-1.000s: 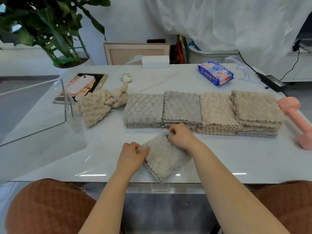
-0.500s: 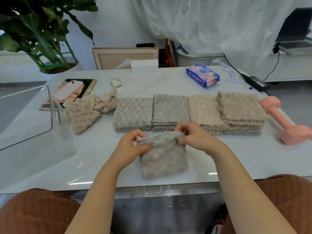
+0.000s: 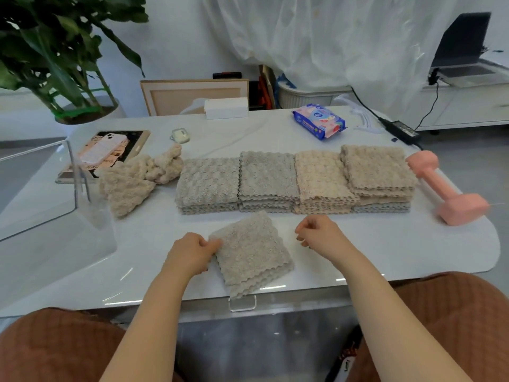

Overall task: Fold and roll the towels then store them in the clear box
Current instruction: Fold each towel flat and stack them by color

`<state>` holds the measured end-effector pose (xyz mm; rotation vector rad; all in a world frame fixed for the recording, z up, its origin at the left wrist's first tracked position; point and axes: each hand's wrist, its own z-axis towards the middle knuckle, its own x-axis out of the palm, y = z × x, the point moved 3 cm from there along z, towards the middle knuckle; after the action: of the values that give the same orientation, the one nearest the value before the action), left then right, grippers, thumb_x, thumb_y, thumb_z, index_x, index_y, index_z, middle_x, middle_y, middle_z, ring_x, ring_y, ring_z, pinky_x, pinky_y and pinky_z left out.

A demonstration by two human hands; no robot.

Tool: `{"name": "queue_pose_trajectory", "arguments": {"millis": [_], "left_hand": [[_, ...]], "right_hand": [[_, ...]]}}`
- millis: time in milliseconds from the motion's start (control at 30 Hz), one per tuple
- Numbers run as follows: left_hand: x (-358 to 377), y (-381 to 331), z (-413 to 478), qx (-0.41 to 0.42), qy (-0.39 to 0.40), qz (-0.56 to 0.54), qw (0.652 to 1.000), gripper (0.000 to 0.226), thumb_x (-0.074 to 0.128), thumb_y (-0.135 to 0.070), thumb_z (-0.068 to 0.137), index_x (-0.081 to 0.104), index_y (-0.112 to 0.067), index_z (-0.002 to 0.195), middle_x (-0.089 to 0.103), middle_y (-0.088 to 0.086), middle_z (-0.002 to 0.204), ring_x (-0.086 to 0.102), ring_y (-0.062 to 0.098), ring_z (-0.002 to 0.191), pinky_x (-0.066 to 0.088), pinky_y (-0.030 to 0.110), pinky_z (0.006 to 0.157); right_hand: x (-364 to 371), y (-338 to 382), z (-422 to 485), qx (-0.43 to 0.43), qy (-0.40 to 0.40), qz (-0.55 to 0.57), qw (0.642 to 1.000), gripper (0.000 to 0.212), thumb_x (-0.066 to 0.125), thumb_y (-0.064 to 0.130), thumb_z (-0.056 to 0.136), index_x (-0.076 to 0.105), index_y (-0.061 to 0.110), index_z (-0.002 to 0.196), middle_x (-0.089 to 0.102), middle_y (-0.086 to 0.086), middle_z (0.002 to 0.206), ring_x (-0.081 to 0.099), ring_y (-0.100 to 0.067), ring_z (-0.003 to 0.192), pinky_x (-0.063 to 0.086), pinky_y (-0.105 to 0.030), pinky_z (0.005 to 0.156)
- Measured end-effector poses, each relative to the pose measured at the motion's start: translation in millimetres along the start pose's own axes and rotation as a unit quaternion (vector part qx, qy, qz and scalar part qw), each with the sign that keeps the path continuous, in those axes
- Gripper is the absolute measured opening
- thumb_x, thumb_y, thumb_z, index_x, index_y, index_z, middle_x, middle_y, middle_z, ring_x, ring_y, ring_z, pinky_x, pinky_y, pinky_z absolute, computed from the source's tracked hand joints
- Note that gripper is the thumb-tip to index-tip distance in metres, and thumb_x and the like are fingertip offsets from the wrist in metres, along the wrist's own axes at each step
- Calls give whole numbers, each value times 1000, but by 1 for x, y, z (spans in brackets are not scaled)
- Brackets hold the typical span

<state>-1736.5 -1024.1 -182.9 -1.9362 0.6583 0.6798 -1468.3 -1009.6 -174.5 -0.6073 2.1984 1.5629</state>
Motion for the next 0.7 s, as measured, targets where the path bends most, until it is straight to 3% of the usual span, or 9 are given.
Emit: {"name": "queue_pose_trajectory", "arguments": {"millis": [133,233,300,367,467,533,600,700], "left_hand": [[14,5,2,-50,5,29,998,62,51,-65,84,59,-3,87,68,9,78,69,24,65,58,37,72],[33,-1,-2,-3,7,16,1000,57,64,-55,81,52,-5,105,62,5,104,63,25,95,52,36,83],[40,-5,-2,29,2,-118,993,49,73,-33,80,45,-9,112,58,8,116,59,22,102,51,39,87],[38,-13,-7,25,7,-284,958,46,72,-21,83,40,-13,114,57,8,116,60,15,96,53,34,79],[35,-23,-9,5,14,-422,907,43,62,-32,90,34,-20,121,56,-2,110,59,10,96,51,26,70],[32,-31,-11,66,-39,-381,921,40,57,-31,93,30,-24,122,54,-7,107,57,1,92,49,20,70],[27,-43,-12,164,-103,-320,927,43,55,-21,95,25,-27,125,52,-15,110,55,-9,92,47,12,73],[18,-70,-1,266,-121,-310,905,53,51,-8,95,17,-28,132,48,-12,118,58,-2,101,50,19,85]], "right_hand": [[30,7,7,29,18,-28,999,46,55,40,90,55,-2,108,65,-16,102,58,-24,83,46,-35,74],[57,17,2,-2,58,-37,998,51,59,38,89,35,11,125,56,-6,109,58,-24,97,48,-34,78],[65,19,0,-46,42,-12,998,46,59,23,89,27,18,122,61,-6,105,61,-23,91,52,-37,78],[62,20,-2,-93,29,49,994,42,57,15,90,23,21,113,62,-5,101,63,-20,88,53,-38,77],[53,23,-4,-167,18,108,980,45,60,11,89,22,20,111,49,6,106,58,-9,96,52,-31,84],[44,22,-3,-214,-17,111,970,47,62,7,87,25,23,111,41,11,110,49,0,104,46,-20,90],[33,20,-3,-249,-58,123,959,49,59,2,87,29,33,110,40,12,114,46,-3,111,40,-14,93],[13,25,3,-280,-126,105,946,51,52,-10,84,45,38,101,42,4,116,47,-1,112,42,-10,81]]}}
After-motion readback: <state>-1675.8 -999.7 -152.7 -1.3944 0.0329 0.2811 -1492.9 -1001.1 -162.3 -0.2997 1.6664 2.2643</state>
